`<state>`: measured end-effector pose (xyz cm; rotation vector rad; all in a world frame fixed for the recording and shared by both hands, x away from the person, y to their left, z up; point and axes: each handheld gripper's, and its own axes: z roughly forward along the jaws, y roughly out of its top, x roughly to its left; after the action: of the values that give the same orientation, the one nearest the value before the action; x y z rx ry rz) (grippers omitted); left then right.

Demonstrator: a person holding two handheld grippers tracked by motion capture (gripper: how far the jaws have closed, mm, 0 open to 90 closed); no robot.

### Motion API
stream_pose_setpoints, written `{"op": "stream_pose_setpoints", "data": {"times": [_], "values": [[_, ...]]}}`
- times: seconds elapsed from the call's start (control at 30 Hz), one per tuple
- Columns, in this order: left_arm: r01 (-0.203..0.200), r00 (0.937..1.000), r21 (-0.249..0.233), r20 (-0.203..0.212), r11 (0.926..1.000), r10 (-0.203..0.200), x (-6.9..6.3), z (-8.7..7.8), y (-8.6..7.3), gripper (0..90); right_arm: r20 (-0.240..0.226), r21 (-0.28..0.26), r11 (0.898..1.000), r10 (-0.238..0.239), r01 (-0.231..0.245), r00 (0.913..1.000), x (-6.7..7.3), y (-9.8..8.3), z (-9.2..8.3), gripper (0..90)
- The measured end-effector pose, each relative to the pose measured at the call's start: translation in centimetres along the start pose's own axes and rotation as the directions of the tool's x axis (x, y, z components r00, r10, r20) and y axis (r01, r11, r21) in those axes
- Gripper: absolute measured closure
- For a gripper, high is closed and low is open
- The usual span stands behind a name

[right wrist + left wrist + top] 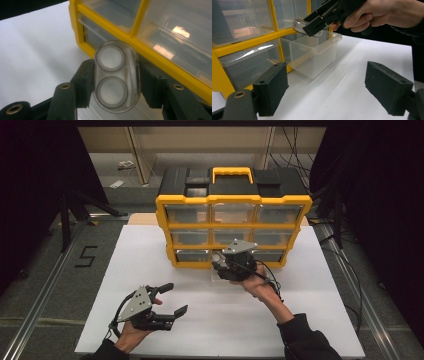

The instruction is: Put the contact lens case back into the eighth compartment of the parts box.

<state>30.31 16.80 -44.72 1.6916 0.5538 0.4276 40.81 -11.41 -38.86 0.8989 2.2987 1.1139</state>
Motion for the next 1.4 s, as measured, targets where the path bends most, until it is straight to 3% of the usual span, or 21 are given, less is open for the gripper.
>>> {"op": "stream_pose_setpoints", "data": {"times": [1.4], "values": [[-0.003, 1.0, 0.005, 0.007, 1.0, 0.003, -0.1, 0.0, 0.0, 18.0, 0.007, 0.09, 0.996, -0.017, 0.016, 0.9998, 0.5, -0.2, 1.3, 49.1]]}}
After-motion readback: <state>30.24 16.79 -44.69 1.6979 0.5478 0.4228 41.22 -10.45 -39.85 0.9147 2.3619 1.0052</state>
